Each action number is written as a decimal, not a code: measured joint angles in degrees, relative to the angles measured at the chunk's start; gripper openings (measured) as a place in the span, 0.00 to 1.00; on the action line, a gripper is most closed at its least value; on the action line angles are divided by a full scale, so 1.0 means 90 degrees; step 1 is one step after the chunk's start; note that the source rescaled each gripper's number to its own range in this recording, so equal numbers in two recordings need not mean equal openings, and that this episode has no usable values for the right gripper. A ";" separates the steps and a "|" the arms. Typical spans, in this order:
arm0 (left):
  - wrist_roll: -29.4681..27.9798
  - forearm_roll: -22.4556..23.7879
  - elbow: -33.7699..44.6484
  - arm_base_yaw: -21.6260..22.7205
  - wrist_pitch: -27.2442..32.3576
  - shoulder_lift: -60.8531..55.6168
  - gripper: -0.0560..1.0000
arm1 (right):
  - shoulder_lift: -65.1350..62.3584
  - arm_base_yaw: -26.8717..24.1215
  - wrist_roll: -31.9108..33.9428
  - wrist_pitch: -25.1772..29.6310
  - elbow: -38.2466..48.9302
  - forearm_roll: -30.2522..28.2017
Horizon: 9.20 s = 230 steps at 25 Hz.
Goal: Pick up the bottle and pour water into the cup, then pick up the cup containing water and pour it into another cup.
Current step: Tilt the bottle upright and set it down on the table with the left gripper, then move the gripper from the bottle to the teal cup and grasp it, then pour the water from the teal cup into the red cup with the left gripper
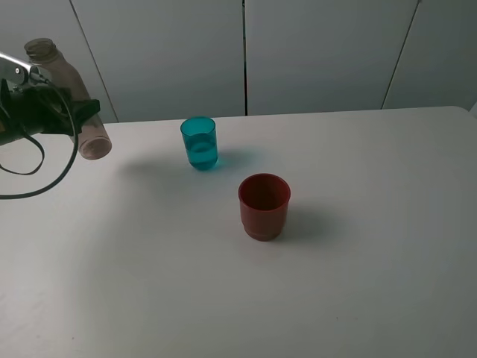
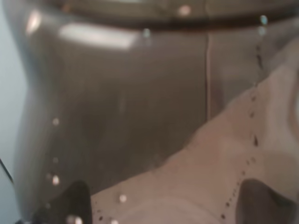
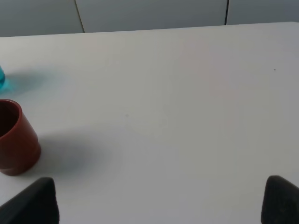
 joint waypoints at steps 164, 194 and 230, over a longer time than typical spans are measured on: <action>0.0659 -0.1847 -0.2662 -0.3373 -0.0569 0.3553 0.06 | 0.0000 0.0000 0.0000 0.0000 0.0000 0.0000; 0.1588 0.1091 -0.0633 -0.3571 0.1921 -0.0058 0.06 | 0.0000 0.0000 0.0000 0.0000 0.0000 0.0000; 0.3031 0.1270 -0.0633 -0.4715 0.3186 -0.0569 0.06 | 0.0000 0.0000 0.0000 0.0000 0.0000 0.0000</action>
